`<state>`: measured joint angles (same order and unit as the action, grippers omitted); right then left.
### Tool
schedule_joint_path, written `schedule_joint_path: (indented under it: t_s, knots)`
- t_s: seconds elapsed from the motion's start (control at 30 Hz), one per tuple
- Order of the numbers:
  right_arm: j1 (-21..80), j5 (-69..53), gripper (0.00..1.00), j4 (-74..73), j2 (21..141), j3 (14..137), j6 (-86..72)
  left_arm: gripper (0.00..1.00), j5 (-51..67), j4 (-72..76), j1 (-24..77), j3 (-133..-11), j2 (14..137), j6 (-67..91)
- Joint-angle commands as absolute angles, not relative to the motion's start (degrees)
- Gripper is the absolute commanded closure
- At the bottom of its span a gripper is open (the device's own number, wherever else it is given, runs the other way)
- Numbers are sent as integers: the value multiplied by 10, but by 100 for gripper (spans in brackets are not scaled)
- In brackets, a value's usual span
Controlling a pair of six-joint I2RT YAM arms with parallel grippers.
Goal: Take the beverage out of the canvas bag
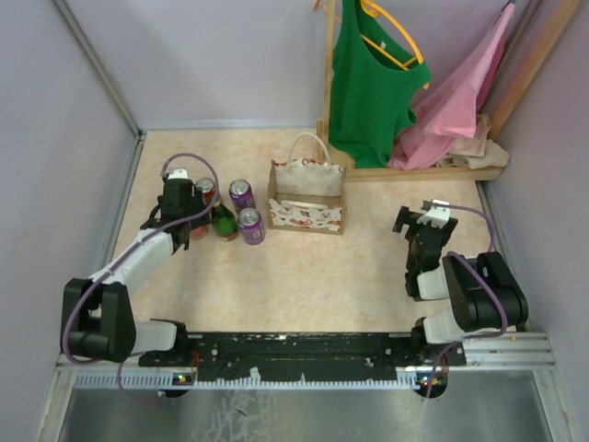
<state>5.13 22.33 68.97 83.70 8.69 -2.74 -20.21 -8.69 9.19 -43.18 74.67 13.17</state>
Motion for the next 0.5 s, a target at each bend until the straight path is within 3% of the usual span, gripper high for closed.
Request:
schedule_joint_path:
  t_s: [0.0, 0.1, 0.17, 0.47]
  knots:
    - [48, 226, 1, 714, 832, 99, -27, 41, -194, -42, 85, -458, 748, 146]
    - [48, 225, 1, 714, 832, 99, -27, 28, -194, -41, 83, -459, 754, 148]
    - [48, 226, 1, 714, 832, 99, -27, 3, -193, -40, 80, -460, 757, 148]
    - [48, 226, 1, 714, 832, 99, -27, 0, -186, -39, 76, -471, 756, 146]
